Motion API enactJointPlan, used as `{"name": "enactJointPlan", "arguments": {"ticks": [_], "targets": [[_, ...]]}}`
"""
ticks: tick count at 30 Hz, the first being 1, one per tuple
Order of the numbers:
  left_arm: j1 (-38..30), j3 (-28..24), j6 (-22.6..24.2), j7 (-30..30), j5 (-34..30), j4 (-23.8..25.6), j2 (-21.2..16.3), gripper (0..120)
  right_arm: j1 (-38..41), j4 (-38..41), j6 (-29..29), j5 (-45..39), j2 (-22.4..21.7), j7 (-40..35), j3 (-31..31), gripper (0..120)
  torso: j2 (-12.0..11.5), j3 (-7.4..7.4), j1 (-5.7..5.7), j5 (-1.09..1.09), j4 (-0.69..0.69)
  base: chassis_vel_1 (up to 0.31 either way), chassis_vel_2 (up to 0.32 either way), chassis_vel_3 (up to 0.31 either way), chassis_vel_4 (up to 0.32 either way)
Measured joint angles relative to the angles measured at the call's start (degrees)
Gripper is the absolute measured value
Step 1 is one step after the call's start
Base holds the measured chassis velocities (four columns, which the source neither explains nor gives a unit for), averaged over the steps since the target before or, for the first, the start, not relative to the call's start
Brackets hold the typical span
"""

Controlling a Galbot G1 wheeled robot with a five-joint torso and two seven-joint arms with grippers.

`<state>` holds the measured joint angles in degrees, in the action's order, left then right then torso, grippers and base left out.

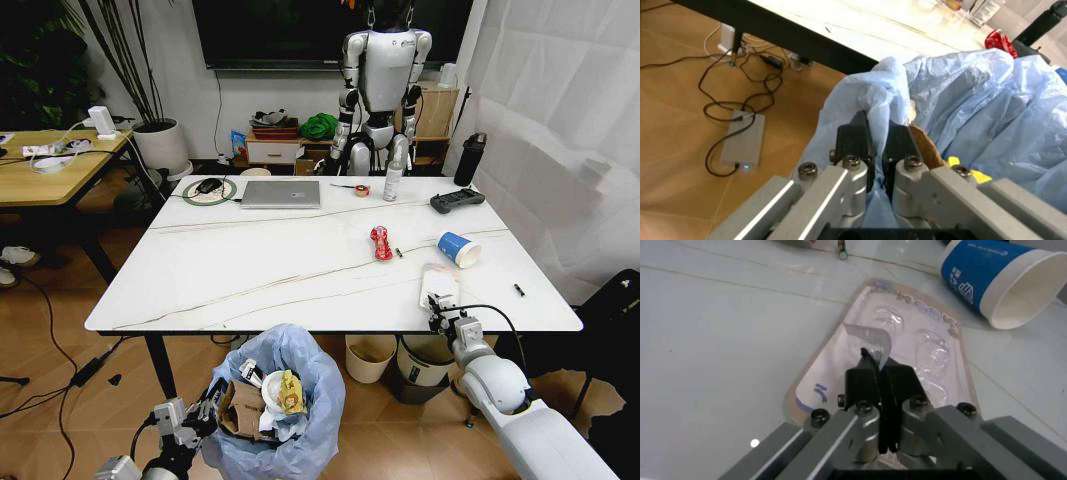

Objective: Pick up the trash bin and place the trash from the table into it.

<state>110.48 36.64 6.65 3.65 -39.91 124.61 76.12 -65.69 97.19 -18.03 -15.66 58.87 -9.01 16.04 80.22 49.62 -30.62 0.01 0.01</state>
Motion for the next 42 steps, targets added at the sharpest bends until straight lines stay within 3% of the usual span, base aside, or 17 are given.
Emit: {"name": "enactJointPlan", "arguments": {"ticks": [12,19,22,25,28,35,42], "targets": [[-0.09,-0.05,0.18,-0.09,0.01,-0.01,0.14,0,-2.12,7.22,4.48,-10.51,-2.37,3.54,3.47,0,0.0,0.0,0.0,-0.01,0.0,0.0,0.0,0.0,0.0],[0.01,0.0,0.39,-0.14,-0.02,0.33,0.13,0,-6.06,16.25,8.88,-20.14,-5.04,7.71,4.32,0,0.0,0.0,0.0,-0.01,-0.01,0.0,0.0,0.0,0.0],[0.43,0.45,0.43,-0.16,-0.17,0.88,0.83,0,-7.52,22.86,10.96,-27.49,-6.67,10.91,1.5,0,0.0,0.0,0.0,-0.01,0.0,0.0,0.0,0.0,0.0],[0.51,0.58,0.44,-0.17,-0.16,0.95,0.94,0,-7.62,24.64,11.53,-29.93,-7.15,12.26,0.23,0,0.0,0.0,0.0,-0.02,0.0,0.0,0.0,0.0,0.0],[0.48,0.86,0.9,-0.58,-0.11,1.66,1.0,0,-6.64,29.36,14.23,-35.93,-8.46,18.12,-6.47,0,0.0,0.0,0.0,-0.02,0.01,0.0,0.0,0.0,0.0],[0.59,1.25,1.13,-0.76,0.32,2.25,1.35,0,-4.41,30.24,17.69,-38.48,-8.28,21.26,-16.73,0,0.0,-0.01,0.0,-0.01,0.01,0.0,0.0,0.0,0.0],[0.34,1.32,1.32,-0.91,0.56,2.6,2.04,0,-5.68,26.15,20.3,-33.34,-8.21,22.11,-28.09,0,0.0,0.0,-0.01,-0.01,0.0,0.0,0.0,0.0,0.0]]}}
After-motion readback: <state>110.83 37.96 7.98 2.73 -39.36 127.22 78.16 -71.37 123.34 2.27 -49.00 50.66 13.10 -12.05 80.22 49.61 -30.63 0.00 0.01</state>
